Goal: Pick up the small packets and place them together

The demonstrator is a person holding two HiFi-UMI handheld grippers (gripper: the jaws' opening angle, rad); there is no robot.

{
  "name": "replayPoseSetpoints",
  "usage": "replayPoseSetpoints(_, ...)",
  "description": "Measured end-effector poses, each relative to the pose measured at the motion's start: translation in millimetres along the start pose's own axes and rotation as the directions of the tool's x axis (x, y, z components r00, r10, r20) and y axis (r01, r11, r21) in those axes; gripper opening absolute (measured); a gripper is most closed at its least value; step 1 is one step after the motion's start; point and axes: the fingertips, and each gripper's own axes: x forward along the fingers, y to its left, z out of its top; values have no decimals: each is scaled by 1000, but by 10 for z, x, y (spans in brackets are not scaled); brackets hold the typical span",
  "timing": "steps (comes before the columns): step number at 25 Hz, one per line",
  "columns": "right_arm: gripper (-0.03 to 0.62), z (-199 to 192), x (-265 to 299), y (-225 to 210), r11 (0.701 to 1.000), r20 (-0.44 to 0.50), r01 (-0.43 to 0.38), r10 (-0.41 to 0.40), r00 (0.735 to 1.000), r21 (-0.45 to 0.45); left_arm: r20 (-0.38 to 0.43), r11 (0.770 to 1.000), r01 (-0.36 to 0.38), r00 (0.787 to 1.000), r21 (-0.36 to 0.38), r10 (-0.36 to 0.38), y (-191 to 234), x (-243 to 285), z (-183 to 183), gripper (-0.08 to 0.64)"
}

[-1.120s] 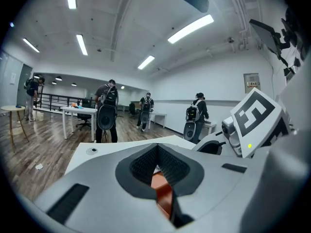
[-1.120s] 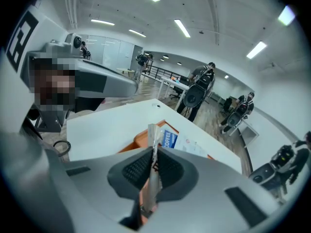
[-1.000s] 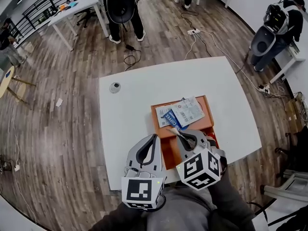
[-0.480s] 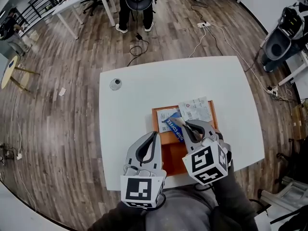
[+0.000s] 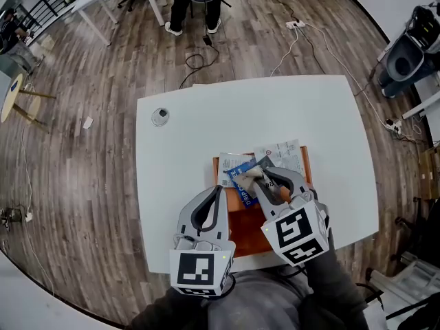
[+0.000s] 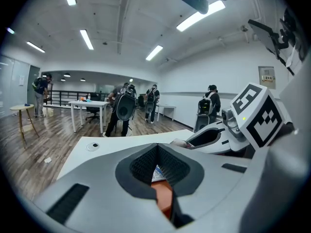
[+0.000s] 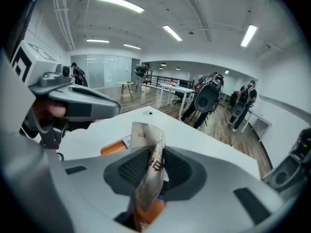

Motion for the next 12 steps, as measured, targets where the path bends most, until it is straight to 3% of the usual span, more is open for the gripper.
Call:
replayPoseSetpoints(4, 95, -28, 77, -15, 995, -12, 56, -57, 998, -77, -7, 1000, -9, 1000, -5, 9, 17, 27, -20, -3)
replayPoseSetpoints(10, 200, -78, 154, -64, 994, -24, 78, -80, 996, -82, -29, 999, -37, 999, -8, 37, 86, -3, -60, -3)
replayPoseSetpoints(12, 202, -71, 162, -60, 993, -24, 81, -83, 996, -84, -24, 999, -39, 999, -11, 38, 97, -16, -64, -3)
